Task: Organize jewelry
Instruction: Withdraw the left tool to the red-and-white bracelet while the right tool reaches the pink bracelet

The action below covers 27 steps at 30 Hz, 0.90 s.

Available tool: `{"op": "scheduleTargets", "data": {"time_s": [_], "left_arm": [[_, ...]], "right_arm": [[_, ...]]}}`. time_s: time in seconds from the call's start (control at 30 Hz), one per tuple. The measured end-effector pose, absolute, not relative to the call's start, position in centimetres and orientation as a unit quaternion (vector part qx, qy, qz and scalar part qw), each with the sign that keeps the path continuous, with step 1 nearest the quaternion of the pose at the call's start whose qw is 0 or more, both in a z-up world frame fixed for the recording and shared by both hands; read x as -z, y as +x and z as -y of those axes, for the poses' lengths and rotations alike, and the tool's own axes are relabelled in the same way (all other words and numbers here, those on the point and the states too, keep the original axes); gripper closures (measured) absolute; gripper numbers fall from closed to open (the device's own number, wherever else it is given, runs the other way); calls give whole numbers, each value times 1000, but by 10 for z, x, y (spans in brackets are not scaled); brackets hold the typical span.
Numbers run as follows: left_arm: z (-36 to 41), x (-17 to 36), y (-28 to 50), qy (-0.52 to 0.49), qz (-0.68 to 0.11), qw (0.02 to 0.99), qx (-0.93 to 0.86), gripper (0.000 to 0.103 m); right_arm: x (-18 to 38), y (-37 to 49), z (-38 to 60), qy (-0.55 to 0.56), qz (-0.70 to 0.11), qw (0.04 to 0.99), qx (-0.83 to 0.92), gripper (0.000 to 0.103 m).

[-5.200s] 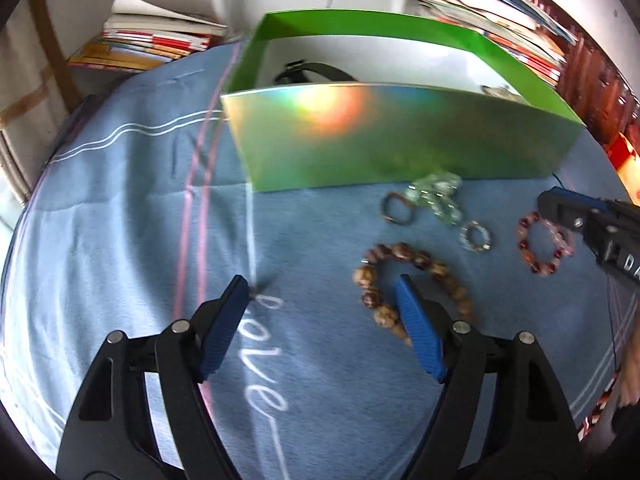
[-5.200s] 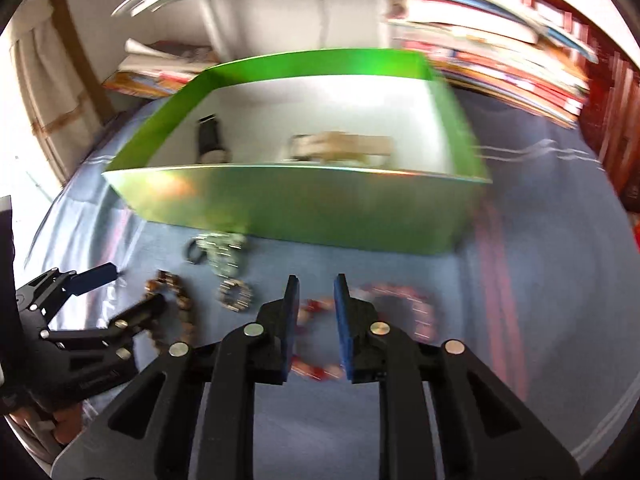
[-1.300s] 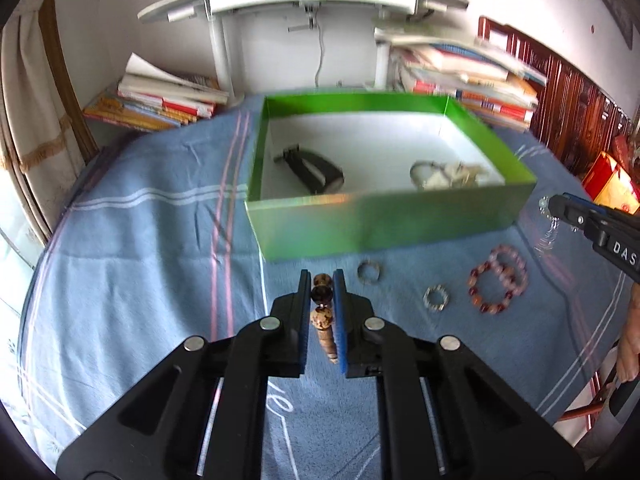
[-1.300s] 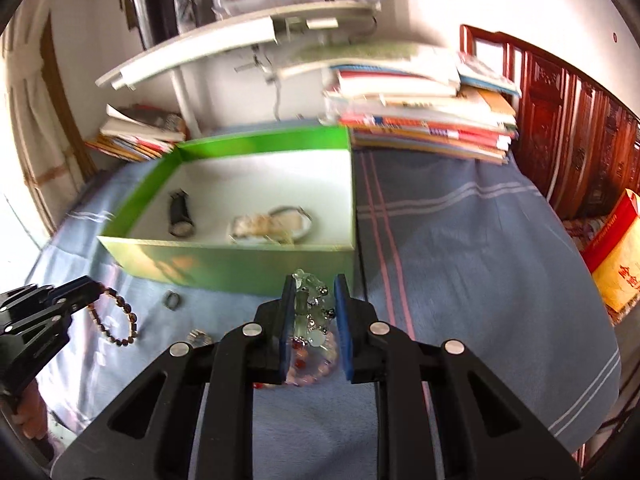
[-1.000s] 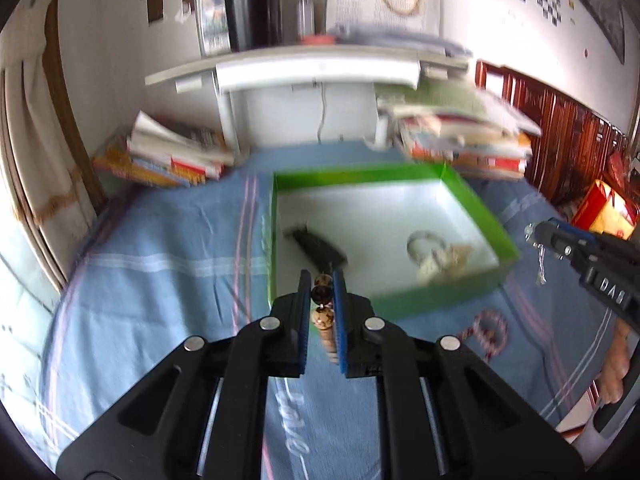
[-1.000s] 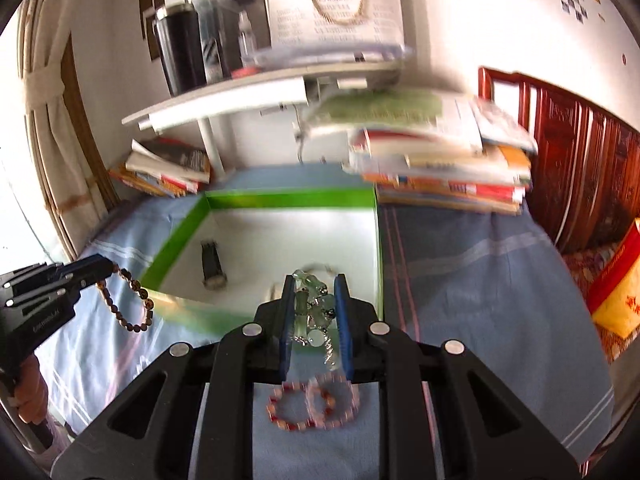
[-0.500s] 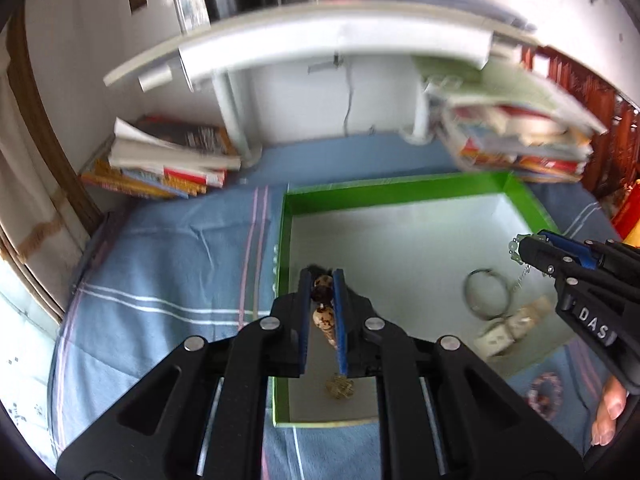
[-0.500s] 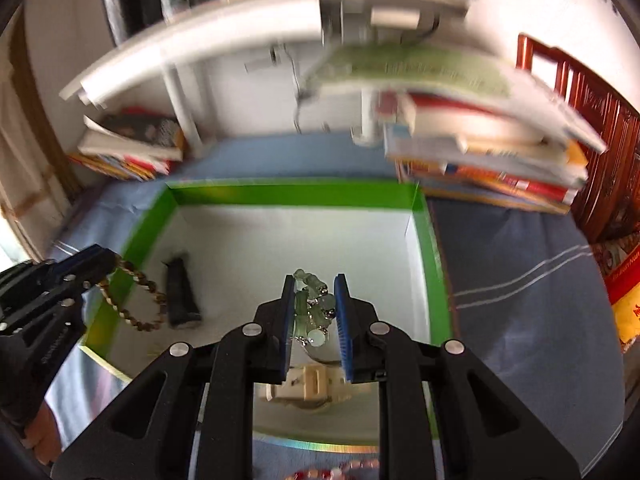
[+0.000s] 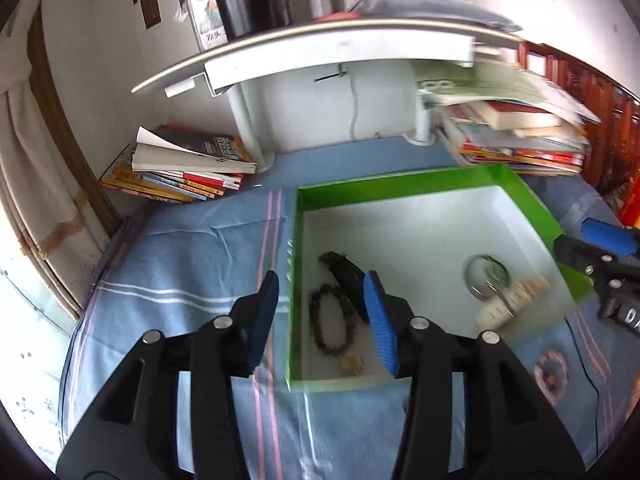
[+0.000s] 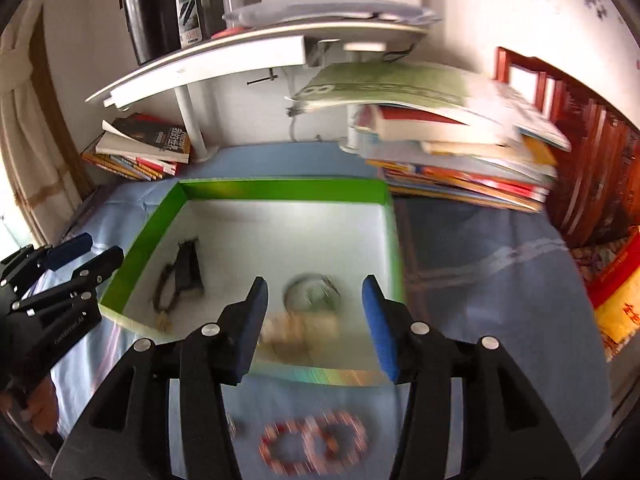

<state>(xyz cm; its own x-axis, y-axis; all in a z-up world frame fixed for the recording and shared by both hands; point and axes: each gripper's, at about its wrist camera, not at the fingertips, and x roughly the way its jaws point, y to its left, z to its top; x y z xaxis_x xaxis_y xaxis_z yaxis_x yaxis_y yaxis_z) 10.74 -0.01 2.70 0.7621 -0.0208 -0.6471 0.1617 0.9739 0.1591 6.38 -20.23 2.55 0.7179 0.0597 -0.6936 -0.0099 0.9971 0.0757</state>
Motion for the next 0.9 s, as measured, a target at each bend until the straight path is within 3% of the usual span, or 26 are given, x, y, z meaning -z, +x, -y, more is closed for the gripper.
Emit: {"op": "scheduleTargets", "data": {"time_s": [0.13, 0.5, 0.8, 0.9], "left_arm": [[15, -15, 72, 101, -358, 922, 107, 50], [62, 58, 50, 139, -442, 869, 175, 50], [65, 75, 54, 142, -457, 863, 164, 48], [48, 77, 58, 122, -462, 866, 148, 42]], "right_arm": [[-18, 27, 221, 27, -385, 923, 3, 54], [58, 25, 242, 44, -473, 880, 27, 54], [54, 18, 225, 39, -462, 886, -14, 54], [54, 20, 218, 27, -465, 885, -19, 54]]}}
